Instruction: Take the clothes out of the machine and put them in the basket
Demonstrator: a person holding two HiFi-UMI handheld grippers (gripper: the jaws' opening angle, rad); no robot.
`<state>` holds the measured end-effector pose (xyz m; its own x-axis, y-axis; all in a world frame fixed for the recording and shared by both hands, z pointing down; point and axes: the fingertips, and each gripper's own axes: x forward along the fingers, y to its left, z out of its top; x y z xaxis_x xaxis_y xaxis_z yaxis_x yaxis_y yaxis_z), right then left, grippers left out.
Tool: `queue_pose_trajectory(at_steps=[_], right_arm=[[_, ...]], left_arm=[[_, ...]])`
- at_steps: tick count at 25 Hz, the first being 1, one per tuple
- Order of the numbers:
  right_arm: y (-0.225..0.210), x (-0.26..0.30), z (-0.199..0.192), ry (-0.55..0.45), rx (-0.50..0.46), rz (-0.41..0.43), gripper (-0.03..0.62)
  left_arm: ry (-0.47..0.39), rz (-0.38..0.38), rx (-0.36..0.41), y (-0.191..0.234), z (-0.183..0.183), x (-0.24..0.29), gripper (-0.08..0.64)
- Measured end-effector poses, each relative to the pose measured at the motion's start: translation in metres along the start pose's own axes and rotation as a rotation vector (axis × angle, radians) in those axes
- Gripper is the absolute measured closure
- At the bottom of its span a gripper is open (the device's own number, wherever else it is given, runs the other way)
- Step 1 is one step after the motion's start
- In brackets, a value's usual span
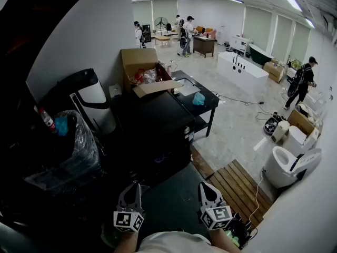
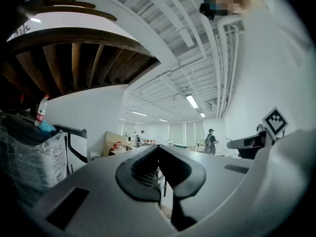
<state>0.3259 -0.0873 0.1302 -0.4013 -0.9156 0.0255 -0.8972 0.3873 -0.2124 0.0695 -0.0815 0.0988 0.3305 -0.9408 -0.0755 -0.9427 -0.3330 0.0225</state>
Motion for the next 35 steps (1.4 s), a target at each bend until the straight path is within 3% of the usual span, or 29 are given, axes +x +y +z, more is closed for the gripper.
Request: queue_pose_trajectory(at_steps=[19, 35], right_arm=[[-0.017, -0.006, -0.003, 0.006, 0.035, -0.009, 0.583], [-0.012, 0.004, -0.006, 0.001, -0.023, 0.002, 0.580]], left_arm=[[0.008, -0.012, -0.010, -0.021, -0.005, 0.003, 0.543], [0.027, -0.005, -0.005, -0.018, -0.012, 0.006, 0.543]])
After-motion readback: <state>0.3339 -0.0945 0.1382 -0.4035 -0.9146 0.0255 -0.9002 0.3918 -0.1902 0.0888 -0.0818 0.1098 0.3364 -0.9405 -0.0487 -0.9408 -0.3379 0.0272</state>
